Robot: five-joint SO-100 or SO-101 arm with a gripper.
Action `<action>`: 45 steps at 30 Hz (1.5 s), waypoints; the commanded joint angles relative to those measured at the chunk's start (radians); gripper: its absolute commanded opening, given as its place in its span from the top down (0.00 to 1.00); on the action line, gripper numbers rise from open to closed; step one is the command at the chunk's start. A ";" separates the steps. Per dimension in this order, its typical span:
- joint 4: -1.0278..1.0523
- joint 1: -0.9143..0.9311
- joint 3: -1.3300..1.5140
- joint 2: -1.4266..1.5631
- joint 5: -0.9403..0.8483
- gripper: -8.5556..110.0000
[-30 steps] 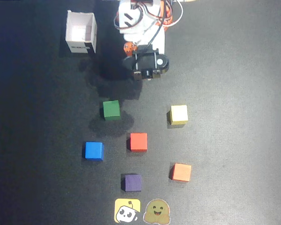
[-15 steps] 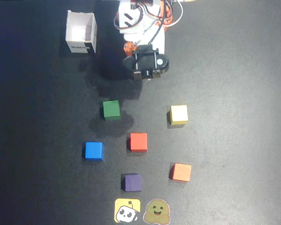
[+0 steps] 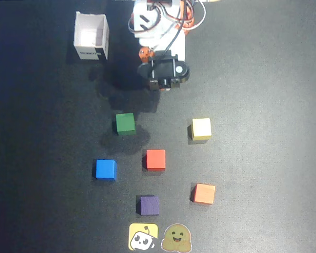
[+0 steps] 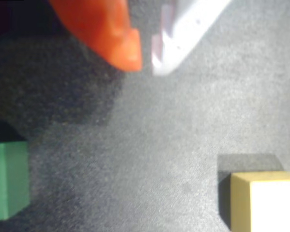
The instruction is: Put the purple cube on top of the green cube.
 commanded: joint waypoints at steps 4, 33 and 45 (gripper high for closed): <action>-0.026 -0.006 -0.032 0.009 0.006 0.92; -0.110 0.026 -1.282 -1.486 0.121 0.83; -0.028 0.025 -1.743 -1.907 0.123 0.75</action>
